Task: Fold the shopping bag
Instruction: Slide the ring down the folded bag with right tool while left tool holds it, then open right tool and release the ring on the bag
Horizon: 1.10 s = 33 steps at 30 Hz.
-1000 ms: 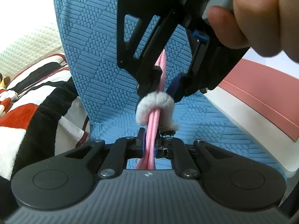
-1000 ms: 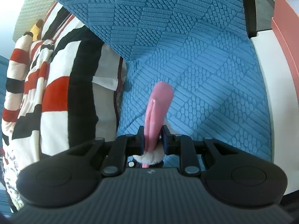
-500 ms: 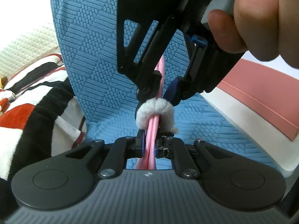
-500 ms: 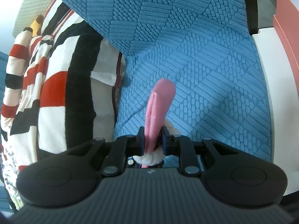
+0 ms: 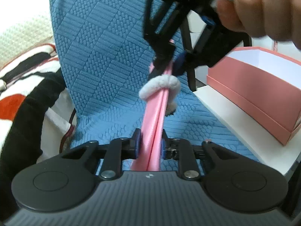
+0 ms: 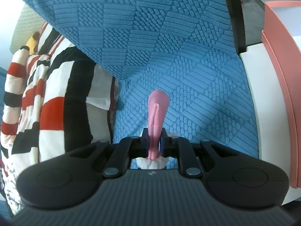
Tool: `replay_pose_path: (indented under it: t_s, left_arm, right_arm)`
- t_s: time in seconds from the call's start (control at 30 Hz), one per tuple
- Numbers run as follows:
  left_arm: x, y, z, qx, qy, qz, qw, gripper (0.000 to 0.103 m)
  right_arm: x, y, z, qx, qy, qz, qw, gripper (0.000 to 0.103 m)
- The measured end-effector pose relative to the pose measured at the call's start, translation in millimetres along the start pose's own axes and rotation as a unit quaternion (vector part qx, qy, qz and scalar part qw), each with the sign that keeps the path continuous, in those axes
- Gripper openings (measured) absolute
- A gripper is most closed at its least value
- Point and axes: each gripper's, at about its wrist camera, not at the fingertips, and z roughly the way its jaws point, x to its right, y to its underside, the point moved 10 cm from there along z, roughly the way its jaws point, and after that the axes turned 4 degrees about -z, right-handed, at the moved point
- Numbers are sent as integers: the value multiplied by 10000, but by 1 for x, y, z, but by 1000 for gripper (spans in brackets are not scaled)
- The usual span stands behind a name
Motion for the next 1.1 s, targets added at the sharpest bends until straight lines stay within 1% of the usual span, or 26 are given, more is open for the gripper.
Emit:
replay_pose_path:
  t_s: [0.03,0.13,0.23,0.33,0.4,0.43,0.47,0.57,0.77,0.9,1.0,1.1]
  left_arm:
    - [-2,1,1,-35,12,-34,10000,15]
    - [-4,1,1,-40,35,-110,9999,13]
    - [-4,3,2,-95,68,-167,9998,13]
    - [-5,3,3,-142,133,-304,9993,13]
    - [-8,5,7,-222,132,-402,9989,13]
    - [-9,6,8,-250,117,-438,9987,13]
    - [-11,7,9,-274,126,-491,9983,13]
    - [-15,8,11,-342,206,-739,9965,13]
    - [-22,12,16,-500,247,-995,9935,13]
    - [-20,13,17,-540,248,-966,9935,13]
    - [-17,14,17,-546,295,-924,9938,13]
    - [-12,16,18,-607,325,-875,9938,13]
  right_arm:
    - [1,2,1,-4,-12,25,10000,16]
    - [-1,13,10,-123,-242,160,9995,18]
    - [0,15,13,-92,-227,174,9995,19]
    - [0,14,13,-122,-325,259,9991,24]
    - [-2,13,10,-89,-396,240,9989,30]
    - [-3,13,7,-58,-441,224,9988,35]
    - [-4,14,4,-26,-493,198,9986,36]
    - [-8,20,1,-44,-585,132,9982,36]
    - [-15,42,9,-275,-918,3,9954,35]
    - [-10,49,25,-384,-916,87,9950,34]
    - [-4,50,34,-370,-825,115,9958,33]
    - [3,50,42,-338,-801,191,9960,30]
